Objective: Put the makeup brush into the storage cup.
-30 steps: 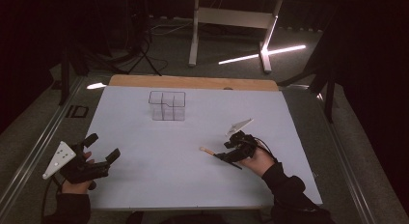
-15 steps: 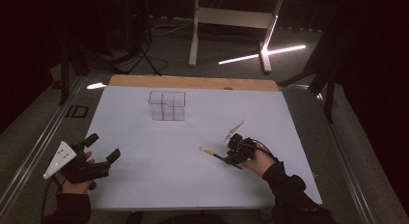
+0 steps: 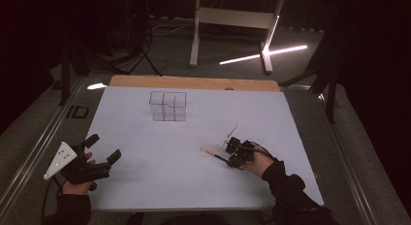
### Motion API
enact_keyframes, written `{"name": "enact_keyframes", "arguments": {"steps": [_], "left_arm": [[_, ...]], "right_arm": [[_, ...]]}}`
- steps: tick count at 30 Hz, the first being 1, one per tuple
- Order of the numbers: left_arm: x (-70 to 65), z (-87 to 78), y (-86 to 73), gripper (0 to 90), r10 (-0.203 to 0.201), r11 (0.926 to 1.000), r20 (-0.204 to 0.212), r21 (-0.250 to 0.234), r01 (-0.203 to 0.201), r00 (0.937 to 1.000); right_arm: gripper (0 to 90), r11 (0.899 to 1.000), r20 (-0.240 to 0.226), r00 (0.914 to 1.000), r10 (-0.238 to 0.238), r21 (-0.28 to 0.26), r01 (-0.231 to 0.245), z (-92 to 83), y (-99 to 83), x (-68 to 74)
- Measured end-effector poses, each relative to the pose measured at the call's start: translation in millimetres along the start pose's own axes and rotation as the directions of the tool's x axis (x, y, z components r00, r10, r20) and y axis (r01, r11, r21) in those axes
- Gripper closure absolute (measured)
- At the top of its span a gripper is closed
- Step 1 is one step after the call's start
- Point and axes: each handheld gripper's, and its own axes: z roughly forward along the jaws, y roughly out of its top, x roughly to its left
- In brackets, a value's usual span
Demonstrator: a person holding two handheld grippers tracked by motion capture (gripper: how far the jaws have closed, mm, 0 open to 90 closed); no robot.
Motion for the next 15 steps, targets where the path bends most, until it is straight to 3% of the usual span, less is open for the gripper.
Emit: {"name": "enact_keyframes", "arguments": {"steps": [9, 15], "left_arm": [[-0.1, 0.1, -0.4, 0.0, 0.0, 1.0, 0.0, 0.003, 0.0, 1.0], [0.3, 0.5, -0.7, 0.0, -0.002, 1.0, 0.0, 0.003, 0.002, 1.0]], "right_arm": [[84.5, 0.999, 0.046, 0.9985, -0.029, 0.032, 0.028, 0.5, 3.0, 8.0], [84.7, 0.994, 0.046, 0.998, 0.042, -0.099, -0.038, -12.0, -3.8, -1.0]]}}
